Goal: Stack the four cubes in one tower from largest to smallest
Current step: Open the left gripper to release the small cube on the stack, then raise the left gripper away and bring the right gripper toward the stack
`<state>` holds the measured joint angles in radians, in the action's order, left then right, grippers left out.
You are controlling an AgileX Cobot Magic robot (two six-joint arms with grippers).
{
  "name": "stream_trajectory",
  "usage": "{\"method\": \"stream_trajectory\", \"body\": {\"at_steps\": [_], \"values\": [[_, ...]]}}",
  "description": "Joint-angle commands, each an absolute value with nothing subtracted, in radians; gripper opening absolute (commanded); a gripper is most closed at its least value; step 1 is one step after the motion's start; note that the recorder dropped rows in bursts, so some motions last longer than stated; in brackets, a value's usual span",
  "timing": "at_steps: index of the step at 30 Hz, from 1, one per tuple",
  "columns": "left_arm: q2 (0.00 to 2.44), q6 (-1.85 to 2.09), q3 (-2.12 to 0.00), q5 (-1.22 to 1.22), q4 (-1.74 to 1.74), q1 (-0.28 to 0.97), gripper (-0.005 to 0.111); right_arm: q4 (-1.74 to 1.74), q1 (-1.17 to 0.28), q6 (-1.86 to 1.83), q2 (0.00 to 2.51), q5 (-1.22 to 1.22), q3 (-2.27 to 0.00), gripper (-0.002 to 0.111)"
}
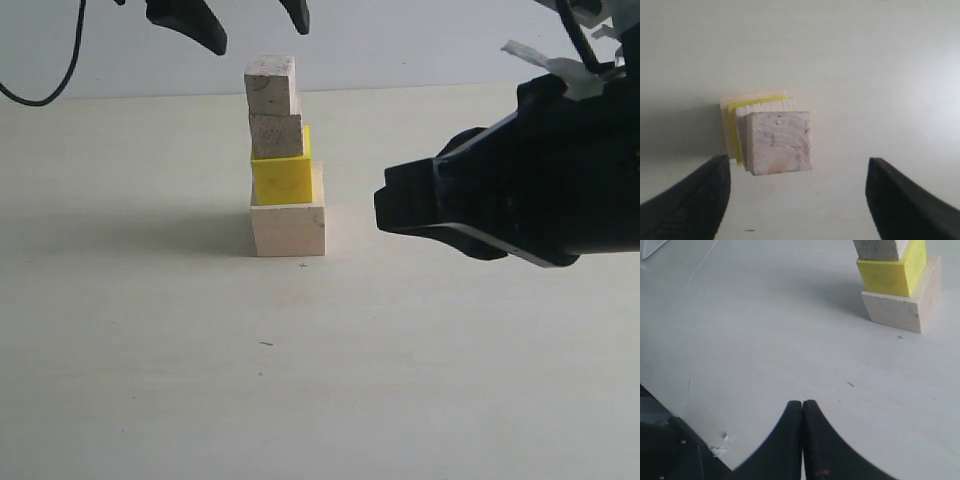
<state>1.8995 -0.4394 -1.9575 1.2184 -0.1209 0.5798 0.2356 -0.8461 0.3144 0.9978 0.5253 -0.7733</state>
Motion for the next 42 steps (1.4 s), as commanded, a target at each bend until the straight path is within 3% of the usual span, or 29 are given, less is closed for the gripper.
{"method": "stream_trajectory", "body": {"at_steps": [1,6,13,16,19,20,22,24,26,30,42], "values": [[1.886,-0.423,-1.954,1.221,-0.048,0.580,0.073,0.225,-0.841,0.316,0.991,0.525,-0.768,0.000],[1.896,-0.419,-1.954,1.221,-0.030,0.580,0.068,0.225,-0.841,0.316,0.991,0.525,-0.768,0.000],[1.897,-0.382,-1.954,1.221,-0.100,0.582,0.044,0.225,-0.841,0.316,0.991,0.525,-0.768,0.000],[1.897,-0.355,-1.954,1.221,-0.145,0.580,0.046,0.225,-0.841,0.316,0.991,0.525,-0.768,0.000],[1.897,-0.347,-1.954,1.221,-0.144,0.580,0.058,0.225,-0.841,0.316,0.991,0.525,-0.768,0.000],[1.897,-0.347,-1.954,1.221,-0.142,0.580,0.056,0.225,-0.841,0.316,0.991,0.525,-0.768,0.000],[1.897,-0.343,-1.954,1.221,-0.120,0.580,0.041,0.225,-0.841,0.316,0.991,0.525,-0.768,0.000],[1.897,-0.339,-1.954,1.221,-0.108,0.580,0.013,0.225,-0.841,0.316,0.991,0.527,-0.768,0.000],[1.897,-0.322,-1.954,1.221,-0.100,0.580,0.000,0.225,-0.841,0.316,0.991,0.527,-0.768,0.000],[1.870,-0.315,-1.892,1.221,0.015,0.568,0.000,0.225,-0.841,0.316,0.991,0.527,-0.768,0.000],[1.864,-0.260,-1.789,1.221,-0.073,0.529,0.000,0.225,-0.841,0.316,0.991,0.523,-0.768,0.000]]}}
